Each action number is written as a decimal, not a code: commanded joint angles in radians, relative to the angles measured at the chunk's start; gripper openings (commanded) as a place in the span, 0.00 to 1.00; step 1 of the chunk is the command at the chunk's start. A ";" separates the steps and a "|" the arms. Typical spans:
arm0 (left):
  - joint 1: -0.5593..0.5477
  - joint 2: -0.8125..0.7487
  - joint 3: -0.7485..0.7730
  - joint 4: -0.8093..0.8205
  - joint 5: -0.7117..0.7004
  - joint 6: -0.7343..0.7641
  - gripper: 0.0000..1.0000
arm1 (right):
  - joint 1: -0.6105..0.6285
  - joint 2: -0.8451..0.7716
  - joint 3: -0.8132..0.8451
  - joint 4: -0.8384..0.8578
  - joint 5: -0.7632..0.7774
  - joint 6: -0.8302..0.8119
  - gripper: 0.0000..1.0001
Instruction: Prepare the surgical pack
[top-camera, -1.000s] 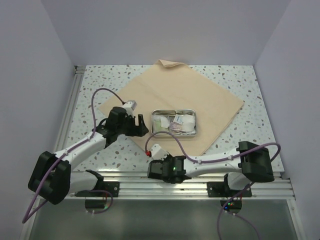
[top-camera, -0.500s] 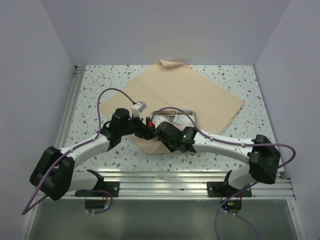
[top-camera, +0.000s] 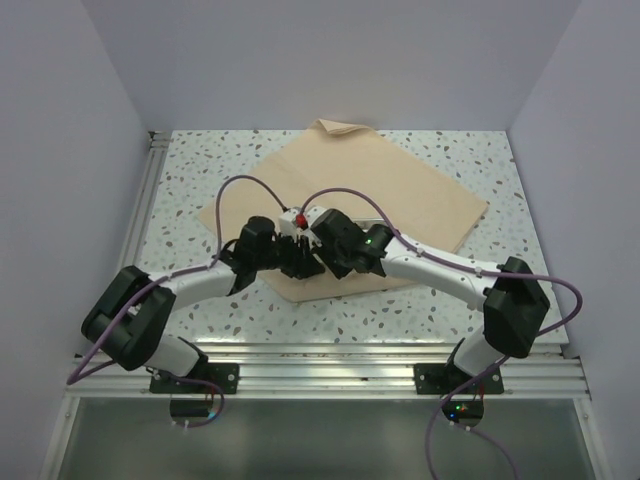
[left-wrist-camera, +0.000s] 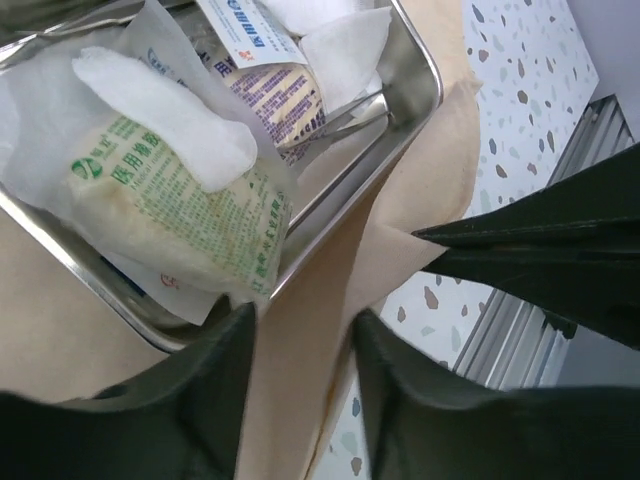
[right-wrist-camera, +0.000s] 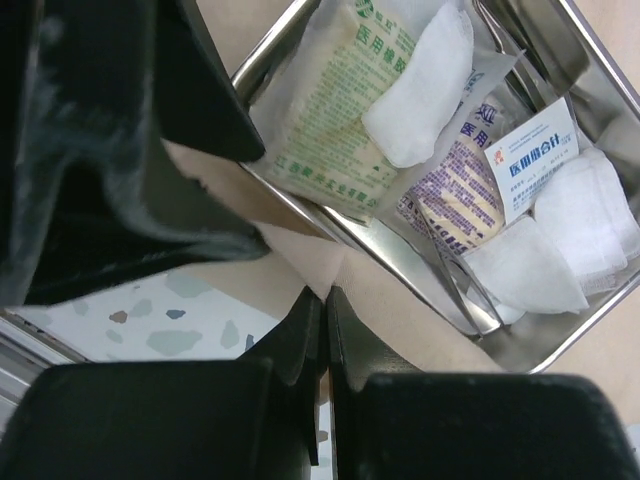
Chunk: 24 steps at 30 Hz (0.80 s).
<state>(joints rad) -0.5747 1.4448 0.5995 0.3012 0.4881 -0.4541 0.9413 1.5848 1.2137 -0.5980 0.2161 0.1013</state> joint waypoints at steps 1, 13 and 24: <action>-0.011 0.023 0.072 0.069 -0.005 0.017 0.41 | -0.013 -0.012 0.050 0.017 -0.049 -0.029 0.00; -0.017 0.111 0.175 0.072 0.076 -0.003 0.00 | -0.122 -0.057 0.012 0.092 -0.181 -0.060 0.02; -0.019 0.124 0.192 0.039 0.021 -0.024 0.00 | -0.286 -0.131 -0.151 0.308 -0.402 -0.032 0.54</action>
<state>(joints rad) -0.5861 1.5600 0.7559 0.3126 0.5163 -0.4683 0.6743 1.4822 1.0924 -0.4057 -0.0776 0.0711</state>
